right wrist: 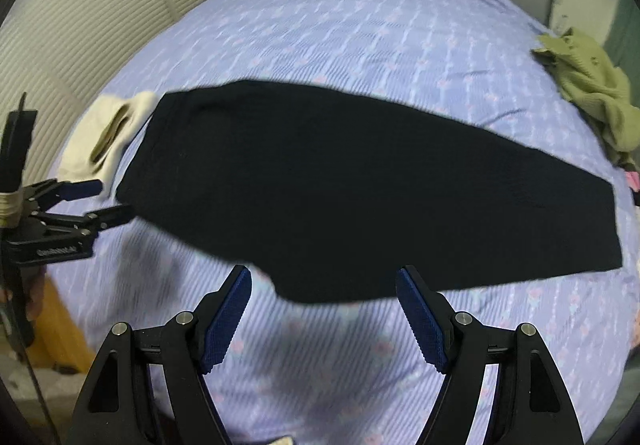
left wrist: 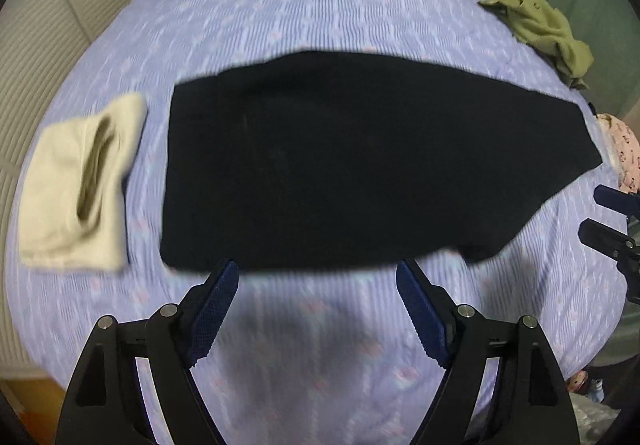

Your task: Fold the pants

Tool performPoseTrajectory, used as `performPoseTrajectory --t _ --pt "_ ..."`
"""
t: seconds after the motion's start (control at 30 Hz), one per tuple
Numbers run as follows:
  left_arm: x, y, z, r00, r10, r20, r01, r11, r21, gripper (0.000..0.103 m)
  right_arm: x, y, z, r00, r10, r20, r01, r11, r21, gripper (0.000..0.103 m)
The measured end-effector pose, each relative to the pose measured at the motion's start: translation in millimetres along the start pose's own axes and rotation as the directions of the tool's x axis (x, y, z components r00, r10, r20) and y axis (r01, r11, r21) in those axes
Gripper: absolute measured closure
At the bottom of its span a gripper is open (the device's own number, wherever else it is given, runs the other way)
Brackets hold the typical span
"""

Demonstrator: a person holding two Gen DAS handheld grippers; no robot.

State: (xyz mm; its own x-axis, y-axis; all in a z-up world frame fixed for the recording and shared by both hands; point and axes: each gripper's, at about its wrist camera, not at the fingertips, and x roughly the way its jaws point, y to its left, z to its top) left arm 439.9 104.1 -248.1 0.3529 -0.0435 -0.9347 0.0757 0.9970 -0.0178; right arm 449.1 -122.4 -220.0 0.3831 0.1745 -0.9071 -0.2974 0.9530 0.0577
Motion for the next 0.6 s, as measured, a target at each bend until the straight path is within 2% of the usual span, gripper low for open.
performPoseTrajectory --t 0.03,0.13,0.23,0.33,0.43,0.6 --pt "0 -6 -8 1.000 0.014 -0.009 -0.014 1.000 -0.014 0.022 2 -1 -7 1.000 0.018 -0.010 -0.018 1.000 -0.018 0.028" --pt "-3 -21 -29 0.999 0.040 -0.030 -0.042 0.996 -0.080 0.022 12 1 -23 0.996 0.073 -0.048 -0.075 0.996 -0.055 0.042" --pt "-5 -35 -45 0.995 0.083 -0.046 -0.089 0.985 -0.145 0.022 28 4 -37 0.984 0.156 -0.087 -0.163 0.983 -0.079 0.045" --pt "0 -45 -57 0.989 0.121 -0.090 -0.140 0.961 -0.239 0.022 50 9 -46 0.968 0.211 -0.132 -0.226 0.968 -0.109 0.049" --pt "7 -52 -68 0.981 0.138 -0.135 -0.175 0.932 -0.317 0.022 69 16 -52 0.961 0.230 -0.156 -0.255 0.952 -0.169 0.050" --pt "12 -58 -82 0.982 0.098 -0.164 -0.159 0.896 -0.415 0.022 101 18 -55 0.957 0.233 -0.175 -0.267 0.941 -0.207 0.050"
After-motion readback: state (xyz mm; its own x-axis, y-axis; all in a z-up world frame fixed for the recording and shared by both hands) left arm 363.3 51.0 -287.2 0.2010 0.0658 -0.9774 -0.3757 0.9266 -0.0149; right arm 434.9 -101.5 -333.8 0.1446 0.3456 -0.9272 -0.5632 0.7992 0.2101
